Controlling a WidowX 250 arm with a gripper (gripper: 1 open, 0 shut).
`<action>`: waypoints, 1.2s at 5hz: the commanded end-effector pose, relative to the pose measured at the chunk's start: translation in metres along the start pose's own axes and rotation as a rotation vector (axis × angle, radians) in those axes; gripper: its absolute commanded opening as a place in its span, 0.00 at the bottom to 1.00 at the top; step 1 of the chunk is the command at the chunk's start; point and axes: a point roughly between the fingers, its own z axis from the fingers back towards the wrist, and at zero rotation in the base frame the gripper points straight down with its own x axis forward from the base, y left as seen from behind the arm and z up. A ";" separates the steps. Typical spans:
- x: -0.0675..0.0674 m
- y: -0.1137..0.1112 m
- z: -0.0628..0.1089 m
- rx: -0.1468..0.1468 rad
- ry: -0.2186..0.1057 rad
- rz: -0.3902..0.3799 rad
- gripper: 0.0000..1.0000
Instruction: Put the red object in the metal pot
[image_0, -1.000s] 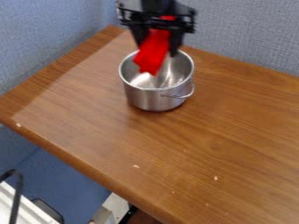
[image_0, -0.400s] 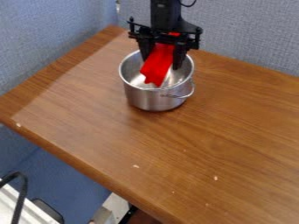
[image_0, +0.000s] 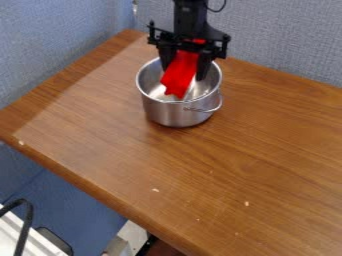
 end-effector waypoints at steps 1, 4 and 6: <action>0.012 0.009 0.016 0.018 -0.059 0.029 0.00; 0.015 0.015 0.010 0.068 -0.037 0.040 0.00; 0.015 0.016 0.002 0.092 -0.012 0.038 1.00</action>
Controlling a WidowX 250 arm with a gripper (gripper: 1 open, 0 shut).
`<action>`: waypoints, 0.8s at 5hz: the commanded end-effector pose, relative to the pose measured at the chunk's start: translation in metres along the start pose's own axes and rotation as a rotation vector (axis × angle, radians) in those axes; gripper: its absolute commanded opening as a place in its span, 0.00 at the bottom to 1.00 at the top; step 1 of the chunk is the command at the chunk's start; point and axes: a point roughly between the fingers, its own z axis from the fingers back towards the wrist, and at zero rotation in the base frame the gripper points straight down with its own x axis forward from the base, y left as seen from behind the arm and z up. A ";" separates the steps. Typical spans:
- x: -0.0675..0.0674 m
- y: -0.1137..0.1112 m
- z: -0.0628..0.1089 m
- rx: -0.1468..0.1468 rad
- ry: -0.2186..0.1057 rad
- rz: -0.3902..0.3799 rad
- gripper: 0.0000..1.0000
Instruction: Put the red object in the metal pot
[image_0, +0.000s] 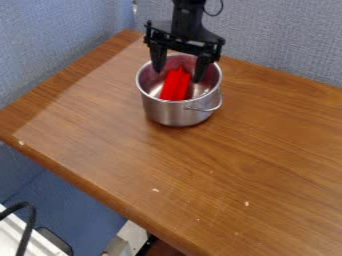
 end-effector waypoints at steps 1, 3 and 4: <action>0.008 0.005 0.008 0.012 -0.043 0.010 1.00; 0.008 0.004 -0.003 0.023 -0.024 0.013 1.00; 0.008 0.005 -0.007 0.025 -0.018 0.016 0.00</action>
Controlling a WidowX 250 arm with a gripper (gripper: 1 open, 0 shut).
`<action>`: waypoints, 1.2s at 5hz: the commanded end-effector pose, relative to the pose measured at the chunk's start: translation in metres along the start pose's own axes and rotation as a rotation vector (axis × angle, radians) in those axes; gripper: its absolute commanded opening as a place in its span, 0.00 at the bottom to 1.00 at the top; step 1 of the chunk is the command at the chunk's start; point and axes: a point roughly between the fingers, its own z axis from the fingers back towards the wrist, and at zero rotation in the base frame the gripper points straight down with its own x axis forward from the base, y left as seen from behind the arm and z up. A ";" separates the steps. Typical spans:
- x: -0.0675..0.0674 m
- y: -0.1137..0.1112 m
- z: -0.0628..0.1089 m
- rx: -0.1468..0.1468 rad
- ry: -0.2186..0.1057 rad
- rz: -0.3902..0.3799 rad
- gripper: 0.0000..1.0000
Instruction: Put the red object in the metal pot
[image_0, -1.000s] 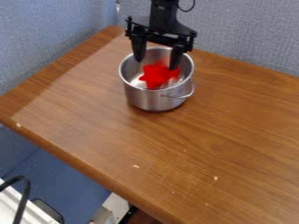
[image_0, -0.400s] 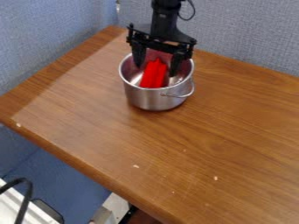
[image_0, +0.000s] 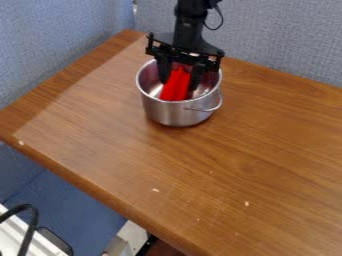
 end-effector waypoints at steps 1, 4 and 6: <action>0.006 0.007 0.013 0.003 -0.037 0.015 0.00; 0.005 0.010 0.030 -0.027 -0.035 0.018 0.00; 0.005 0.012 0.042 -0.045 -0.036 0.020 0.00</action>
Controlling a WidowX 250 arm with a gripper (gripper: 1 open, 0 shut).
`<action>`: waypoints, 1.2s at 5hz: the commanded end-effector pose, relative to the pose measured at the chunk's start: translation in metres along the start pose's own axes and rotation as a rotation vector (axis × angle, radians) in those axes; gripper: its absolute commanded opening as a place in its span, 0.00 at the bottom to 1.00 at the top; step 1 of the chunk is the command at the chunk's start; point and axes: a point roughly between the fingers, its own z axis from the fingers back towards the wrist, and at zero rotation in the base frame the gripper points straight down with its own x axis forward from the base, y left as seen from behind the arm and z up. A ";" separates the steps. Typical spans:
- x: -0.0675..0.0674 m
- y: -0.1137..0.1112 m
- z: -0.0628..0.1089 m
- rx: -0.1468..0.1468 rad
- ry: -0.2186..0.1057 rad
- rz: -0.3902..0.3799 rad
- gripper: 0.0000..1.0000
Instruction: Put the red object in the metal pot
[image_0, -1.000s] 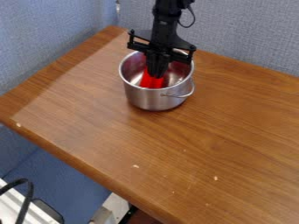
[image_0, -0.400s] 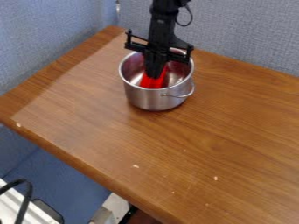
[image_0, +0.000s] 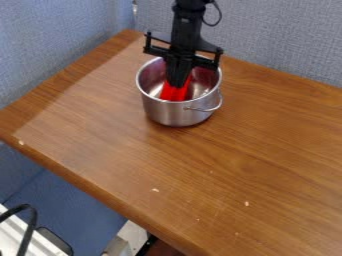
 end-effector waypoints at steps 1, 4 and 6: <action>0.006 0.011 0.040 -0.026 -0.100 0.034 0.00; 0.007 0.014 0.038 0.003 -0.084 0.021 1.00; 0.004 0.017 0.041 -0.016 -0.040 -0.023 1.00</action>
